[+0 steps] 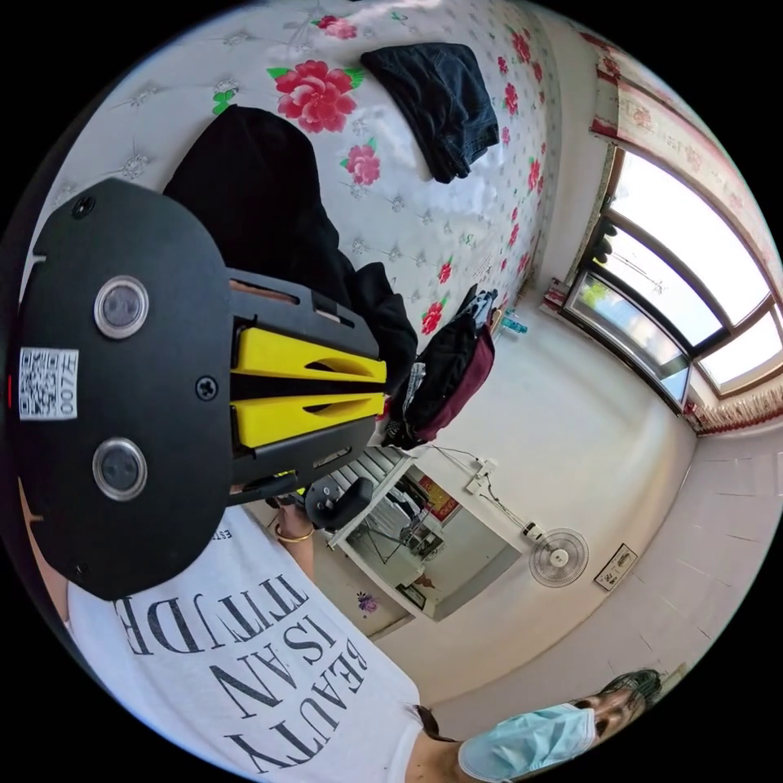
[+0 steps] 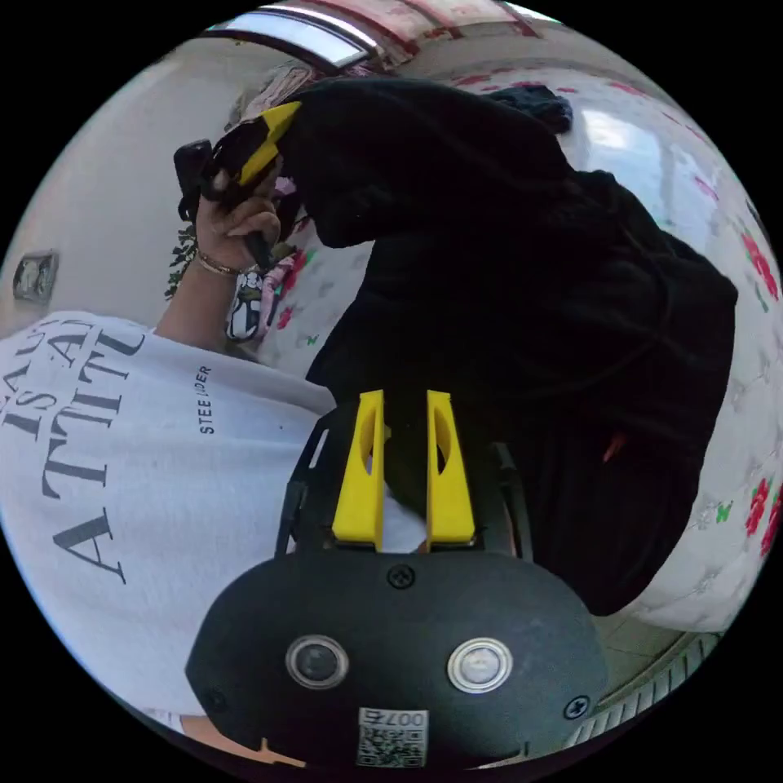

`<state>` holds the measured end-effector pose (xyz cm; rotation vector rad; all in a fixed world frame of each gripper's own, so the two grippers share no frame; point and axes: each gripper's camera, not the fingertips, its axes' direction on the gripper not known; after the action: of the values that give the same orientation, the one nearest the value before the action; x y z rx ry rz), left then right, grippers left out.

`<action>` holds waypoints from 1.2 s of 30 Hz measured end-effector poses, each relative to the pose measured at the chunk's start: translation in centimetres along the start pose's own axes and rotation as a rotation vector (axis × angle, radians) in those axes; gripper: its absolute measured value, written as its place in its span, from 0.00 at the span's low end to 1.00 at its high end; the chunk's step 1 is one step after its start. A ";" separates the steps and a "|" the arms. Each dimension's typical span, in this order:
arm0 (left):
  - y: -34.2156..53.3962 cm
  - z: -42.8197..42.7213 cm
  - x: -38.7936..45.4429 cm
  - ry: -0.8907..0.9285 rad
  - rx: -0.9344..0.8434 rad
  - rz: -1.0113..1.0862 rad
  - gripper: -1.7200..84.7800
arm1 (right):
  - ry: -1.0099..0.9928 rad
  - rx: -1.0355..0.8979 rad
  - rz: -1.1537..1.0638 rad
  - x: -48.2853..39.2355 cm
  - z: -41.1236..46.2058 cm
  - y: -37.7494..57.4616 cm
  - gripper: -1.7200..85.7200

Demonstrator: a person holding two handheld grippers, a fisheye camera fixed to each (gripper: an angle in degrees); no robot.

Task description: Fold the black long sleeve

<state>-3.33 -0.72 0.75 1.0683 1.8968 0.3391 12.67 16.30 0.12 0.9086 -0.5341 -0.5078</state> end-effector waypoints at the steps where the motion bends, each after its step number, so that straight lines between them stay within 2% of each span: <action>1: -0.2 -0.5 0.2 -0.006 0.009 0.010 0.01 | 0.107 0.023 -0.018 -0.5 -0.5 -0.3 0.07; 3: -0.5 -1.1 0.4 -0.013 0.020 0.025 0.01 | 0.238 0.104 0.031 0.2 -1.2 -0.7 0.07; 5: -0.9 -1.3 0.8 -0.011 0.021 0.046 0.01 | 0.271 0.186 0.107 1.9 -1.1 -1.5 0.07; 10: -1.7 0.6 3.2 0.014 -0.053 0.155 0.01 | 0.102 0.234 0.277 6.4 2.1 -8.9 0.06; 15: -2.0 4.6 8.6 0.044 -0.212 0.371 0.01 | -0.108 0.419 0.162 3.5 0.1 -13.1 0.09; 17: -1.2 7.0 10.9 0.042 -0.309 0.475 0.01 | -0.157 0.388 0.184 3.9 1.4 -12.7 0.10; 21: 2.3 12.2 12.2 0.026 -0.542 0.546 0.02 | -0.154 0.103 0.342 8.0 5.4 -7.3 0.12; 23: 5.7 15.8 12.1 0.037 -0.651 0.516 0.03 | -0.132 0.074 0.394 9.1 4.4 -3.5 0.12; 25: 7.8 17.8 12.5 0.056 -0.713 0.489 0.04 | -0.078 0.153 0.503 10.7 0.4 0.4 0.11; 27: 8.8 18.5 13.3 0.087 -0.698 0.468 0.06 | -0.072 0.272 0.538 11.6 -3.3 0.9 0.11; 30: 8.0 17.7 13.3 0.104 -0.623 0.392 0.07 | -0.037 0.401 0.470 12.0 -7.9 -2.9 0.12; 33: 5.2 15.2 10.1 -0.065 -0.491 0.270 0.08 | 0.024 0.392 0.392 12.3 -8.3 -9.7 0.12; 35: 2.9 14.2 5.4 -0.282 -0.433 0.129 0.08 | 0.053 0.333 0.378 12.8 -6.7 -13.7 0.12; 36: 2.5 14.2 4.1 -0.325 -0.428 0.099 0.07 | 0.063 0.292 0.377 13.1 -5.3 -16.0 0.12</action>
<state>8.66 1.47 -7.96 0.8665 1.4049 0.5623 22.99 3.08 -13.05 1.0671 -0.7157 -0.0583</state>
